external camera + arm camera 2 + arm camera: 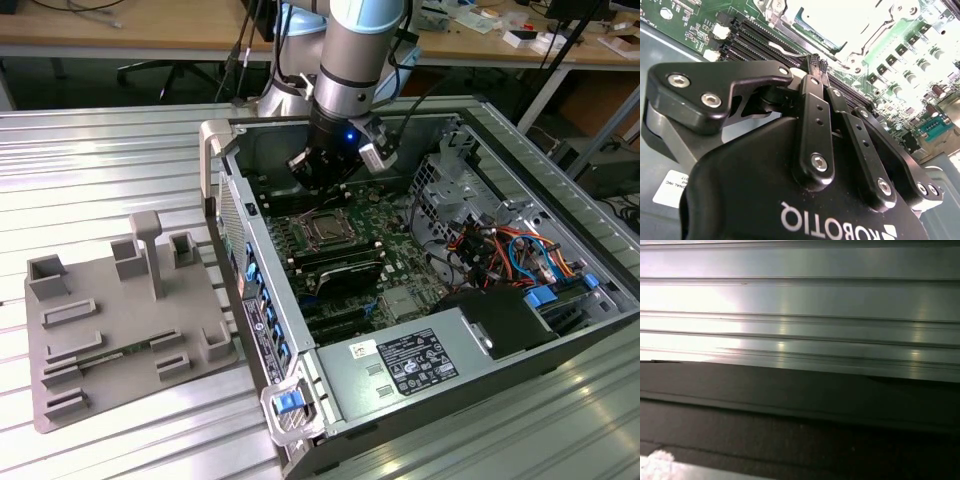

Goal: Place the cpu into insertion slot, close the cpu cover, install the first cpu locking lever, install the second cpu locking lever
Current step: 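Install the first cpu locking lever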

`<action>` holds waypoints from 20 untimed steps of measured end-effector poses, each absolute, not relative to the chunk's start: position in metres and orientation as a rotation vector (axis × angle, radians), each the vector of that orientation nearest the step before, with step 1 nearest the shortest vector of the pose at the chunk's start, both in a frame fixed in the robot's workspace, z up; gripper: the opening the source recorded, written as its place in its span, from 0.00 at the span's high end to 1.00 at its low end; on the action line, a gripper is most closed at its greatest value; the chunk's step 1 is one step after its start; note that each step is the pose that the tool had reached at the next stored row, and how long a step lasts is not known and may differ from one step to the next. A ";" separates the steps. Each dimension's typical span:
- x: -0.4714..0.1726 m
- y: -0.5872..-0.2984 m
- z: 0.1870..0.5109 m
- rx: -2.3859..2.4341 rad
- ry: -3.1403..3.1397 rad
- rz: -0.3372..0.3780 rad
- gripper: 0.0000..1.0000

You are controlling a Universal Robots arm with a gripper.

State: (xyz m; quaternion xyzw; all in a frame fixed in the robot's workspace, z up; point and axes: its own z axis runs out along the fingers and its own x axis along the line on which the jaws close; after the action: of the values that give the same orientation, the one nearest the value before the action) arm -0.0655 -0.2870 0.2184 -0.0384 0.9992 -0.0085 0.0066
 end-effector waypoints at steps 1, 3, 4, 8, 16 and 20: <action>-0.065 -0.287 0.218 -0.120 3.126 -0.027 0.89; -0.065 -0.287 0.217 -0.120 3.126 -0.027 0.89; -0.065 -0.287 0.217 -0.120 3.126 -0.027 0.89; -0.065 -0.287 0.216 -0.120 3.126 -0.027 0.89; -0.064 -0.287 0.216 -0.120 3.126 -0.027 0.89; -0.060 -0.287 0.216 -0.120 3.126 -0.026 0.89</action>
State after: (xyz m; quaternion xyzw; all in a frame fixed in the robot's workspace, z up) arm -0.0604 -0.2870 0.2157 -0.0384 0.9992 -0.0085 0.0066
